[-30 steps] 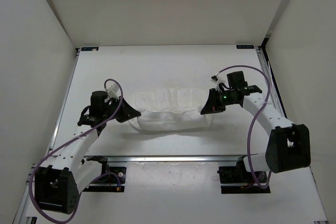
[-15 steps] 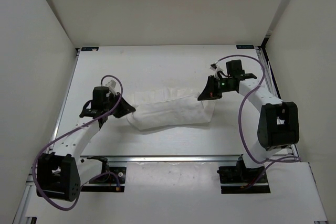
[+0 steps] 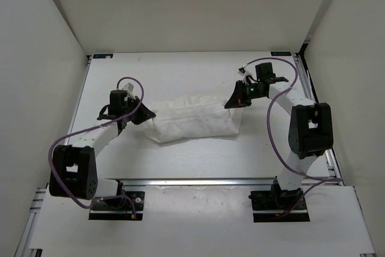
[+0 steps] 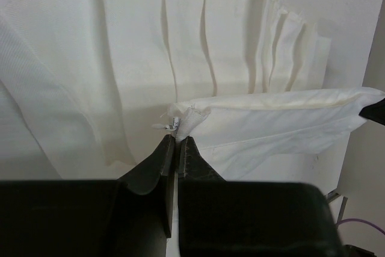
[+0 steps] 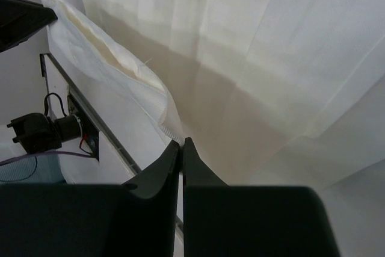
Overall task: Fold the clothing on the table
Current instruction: Fold the skirt
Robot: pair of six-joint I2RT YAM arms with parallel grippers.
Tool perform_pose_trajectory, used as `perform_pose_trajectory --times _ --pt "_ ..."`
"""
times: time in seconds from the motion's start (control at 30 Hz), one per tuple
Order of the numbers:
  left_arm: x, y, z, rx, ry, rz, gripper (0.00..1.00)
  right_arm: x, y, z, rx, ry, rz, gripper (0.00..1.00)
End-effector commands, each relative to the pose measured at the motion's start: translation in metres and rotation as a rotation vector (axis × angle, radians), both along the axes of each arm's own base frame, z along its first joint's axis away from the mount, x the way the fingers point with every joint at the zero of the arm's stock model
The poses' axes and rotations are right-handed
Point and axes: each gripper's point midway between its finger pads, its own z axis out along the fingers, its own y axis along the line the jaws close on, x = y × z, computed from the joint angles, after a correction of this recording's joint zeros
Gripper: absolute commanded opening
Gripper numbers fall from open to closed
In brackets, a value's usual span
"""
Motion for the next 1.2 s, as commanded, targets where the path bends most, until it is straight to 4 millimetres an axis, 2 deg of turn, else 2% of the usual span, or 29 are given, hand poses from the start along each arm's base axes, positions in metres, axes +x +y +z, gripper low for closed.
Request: perform_pose_trajectory --times 0.0,0.13,0.17,0.2,0.3,0.37,0.4,0.47,0.5,0.53,0.57,0.63,0.67,0.7,0.77,0.8,0.83,0.87,0.93,0.97,1.07,1.1,1.17 --pt "0.028 0.016 0.011 0.042 -0.085 0.065 0.00 0.030 -0.007 0.009 -0.028 -0.087 -0.025 0.00" --pt "0.040 0.014 0.015 0.033 -0.097 0.071 0.00 0.051 -0.010 0.009 -0.062 -0.123 -0.033 0.00" --pt "0.045 0.015 0.018 0.050 -0.109 0.079 0.00 0.052 -0.010 0.000 -0.072 -0.104 -0.035 0.00" --pt "0.050 0.017 0.018 0.061 -0.116 0.082 0.00 0.058 -0.007 0.004 -0.068 -0.113 -0.032 0.00" --pt "0.061 0.017 0.012 0.042 -0.095 0.096 0.00 0.069 -0.004 -0.005 -0.062 -0.087 -0.031 0.00" --pt "0.078 0.017 0.013 0.067 -0.103 0.106 0.00 0.083 -0.001 -0.004 -0.060 -0.098 -0.035 0.00" --pt "0.086 0.018 0.016 0.087 -0.114 0.113 0.00 0.084 -0.001 -0.013 -0.066 -0.079 -0.035 0.00" --pt "0.094 0.020 0.002 0.109 -0.088 0.126 0.00 0.097 0.003 -0.009 -0.049 -0.091 -0.042 0.04" --pt "0.105 0.021 0.003 0.101 -0.108 0.143 0.14 0.106 0.001 -0.008 -0.046 -0.095 -0.059 0.08" --pt "0.107 0.025 0.000 0.094 -0.102 0.162 0.33 0.112 -0.005 -0.012 -0.049 -0.094 -0.070 0.14" --pt "0.112 0.027 -0.001 0.086 -0.105 0.171 0.43 0.120 -0.007 -0.009 -0.053 -0.099 -0.084 0.19" --pt "0.122 0.035 0.006 0.067 -0.123 0.204 0.70 0.129 -0.015 0.006 -0.041 -0.129 -0.111 0.23" --pt "0.128 0.040 0.014 0.070 -0.140 0.219 0.79 0.130 -0.016 0.006 -0.044 -0.136 -0.116 0.27" --pt "0.132 0.046 0.024 0.080 -0.156 0.232 0.98 0.129 -0.018 0.016 -0.046 -0.159 -0.118 0.28" --pt "0.137 0.057 0.043 0.087 -0.186 0.250 0.98 0.125 -0.026 0.032 -0.076 -0.209 -0.126 0.29" --pt "0.136 0.057 0.048 0.074 -0.194 0.244 0.98 0.121 -0.028 0.027 -0.102 -0.205 -0.124 0.31" --pt "0.135 0.054 0.054 0.041 -0.203 0.238 0.99 0.118 -0.029 0.033 -0.120 -0.227 -0.127 0.32" --pt "0.130 0.052 0.062 0.023 -0.219 0.230 0.99 0.111 -0.032 0.031 -0.140 -0.223 -0.132 0.36" --pt "0.112 0.032 0.070 -0.056 -0.228 0.186 0.98 0.094 -0.039 0.022 -0.162 -0.187 -0.147 0.50" --pt "0.106 0.022 0.074 -0.077 -0.238 0.170 0.97 0.090 -0.042 0.025 -0.168 -0.190 -0.156 0.54" --pt "0.069 -0.005 0.062 -0.134 -0.209 0.103 0.87 0.065 -0.055 0.003 -0.217 -0.114 -0.184 0.54" --pt "0.063 -0.007 0.066 -0.142 -0.217 0.101 0.84 0.054 -0.055 -0.002 -0.219 -0.088 -0.174 0.56" --pt "0.045 -0.015 0.053 -0.139 -0.186 0.086 0.84 0.042 -0.063 -0.007 -0.222 -0.063 -0.188 0.60"
